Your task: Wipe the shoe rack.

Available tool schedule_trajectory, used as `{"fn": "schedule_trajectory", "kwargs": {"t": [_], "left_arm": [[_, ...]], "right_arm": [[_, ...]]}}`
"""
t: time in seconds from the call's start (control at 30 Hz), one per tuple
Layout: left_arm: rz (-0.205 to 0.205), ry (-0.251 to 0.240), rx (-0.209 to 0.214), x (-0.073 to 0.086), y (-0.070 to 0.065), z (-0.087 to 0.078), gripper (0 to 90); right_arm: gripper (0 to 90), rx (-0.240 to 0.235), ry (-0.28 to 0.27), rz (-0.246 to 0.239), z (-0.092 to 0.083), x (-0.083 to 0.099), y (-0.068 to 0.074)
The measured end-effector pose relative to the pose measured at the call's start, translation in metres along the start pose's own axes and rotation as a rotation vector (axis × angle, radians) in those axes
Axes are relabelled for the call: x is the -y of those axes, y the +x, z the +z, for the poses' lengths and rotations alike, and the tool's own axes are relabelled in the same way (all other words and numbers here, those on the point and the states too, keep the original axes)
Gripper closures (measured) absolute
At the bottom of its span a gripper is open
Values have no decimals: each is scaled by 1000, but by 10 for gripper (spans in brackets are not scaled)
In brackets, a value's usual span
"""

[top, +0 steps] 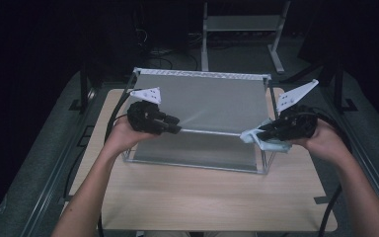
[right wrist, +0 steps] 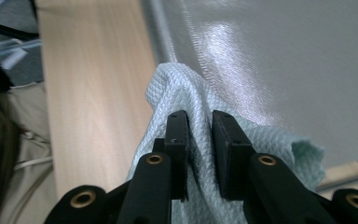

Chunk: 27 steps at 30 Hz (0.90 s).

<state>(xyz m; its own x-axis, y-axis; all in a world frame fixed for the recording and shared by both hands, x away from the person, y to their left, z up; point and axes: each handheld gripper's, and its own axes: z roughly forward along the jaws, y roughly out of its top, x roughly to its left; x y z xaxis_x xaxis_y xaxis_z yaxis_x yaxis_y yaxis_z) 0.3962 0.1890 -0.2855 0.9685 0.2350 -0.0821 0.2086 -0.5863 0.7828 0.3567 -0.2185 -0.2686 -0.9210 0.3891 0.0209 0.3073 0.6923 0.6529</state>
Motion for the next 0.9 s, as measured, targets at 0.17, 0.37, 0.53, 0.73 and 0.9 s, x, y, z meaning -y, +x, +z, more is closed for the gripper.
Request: {"fn": "schedule_trajectory", "kwargs": {"t": [0.17,0.37,0.53,0.73,0.9], "left_arm": [[8,35,-34,-1,-8,-5,648],[16,43,-68,1,-10,-7,669],[12,40,-73,0,-7,-7,670],[6,30,-87,0,-1,-5,668],[-3,17,-76,0,4,-6,667]], "right_arm": [[770,18,-3,9,3,-4,-2],[804,46,-32,16,6,-8,-3],[804,51,-40,41,7,-7,-5],[804,51,-47,43,8,-8,-7],[804,58,-56,46,9,-8,-12]]}}
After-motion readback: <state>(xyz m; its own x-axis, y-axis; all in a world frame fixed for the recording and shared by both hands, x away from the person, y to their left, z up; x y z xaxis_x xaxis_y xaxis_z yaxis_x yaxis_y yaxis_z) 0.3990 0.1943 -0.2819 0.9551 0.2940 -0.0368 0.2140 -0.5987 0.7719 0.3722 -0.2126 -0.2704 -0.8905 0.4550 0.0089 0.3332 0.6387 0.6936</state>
